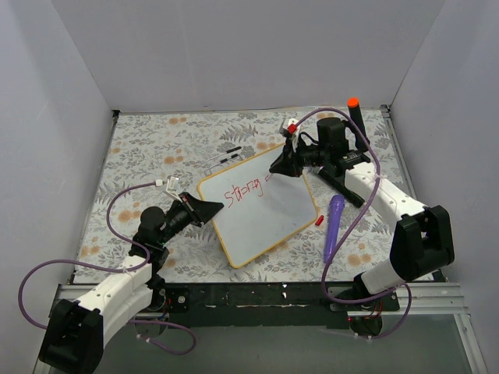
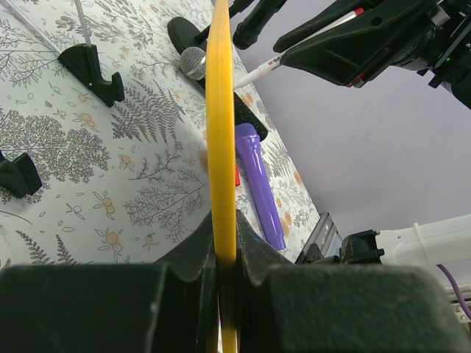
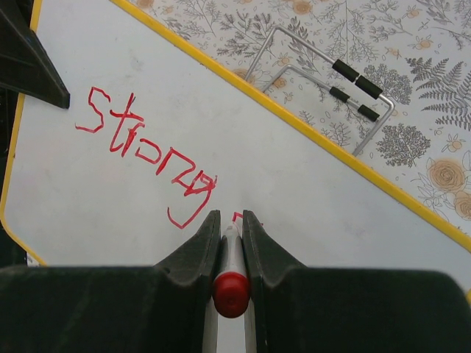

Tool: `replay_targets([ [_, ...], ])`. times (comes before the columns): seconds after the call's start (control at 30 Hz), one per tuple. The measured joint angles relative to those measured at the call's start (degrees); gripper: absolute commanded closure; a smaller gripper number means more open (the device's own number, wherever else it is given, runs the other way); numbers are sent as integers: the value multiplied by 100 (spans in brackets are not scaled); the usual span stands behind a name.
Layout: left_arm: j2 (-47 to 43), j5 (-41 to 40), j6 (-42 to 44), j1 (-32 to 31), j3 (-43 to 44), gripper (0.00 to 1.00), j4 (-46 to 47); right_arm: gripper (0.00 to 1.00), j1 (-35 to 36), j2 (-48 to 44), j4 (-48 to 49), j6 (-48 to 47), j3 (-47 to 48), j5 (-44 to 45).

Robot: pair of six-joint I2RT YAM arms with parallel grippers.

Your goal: Write a sentence on the whiteboard

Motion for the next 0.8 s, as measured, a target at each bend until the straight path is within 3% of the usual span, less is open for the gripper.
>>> replay_targets([
  [0.8, 0, -22, -28, 0, -2, 100, -15, 99, -52, -31, -254, -125, 24, 275],
])
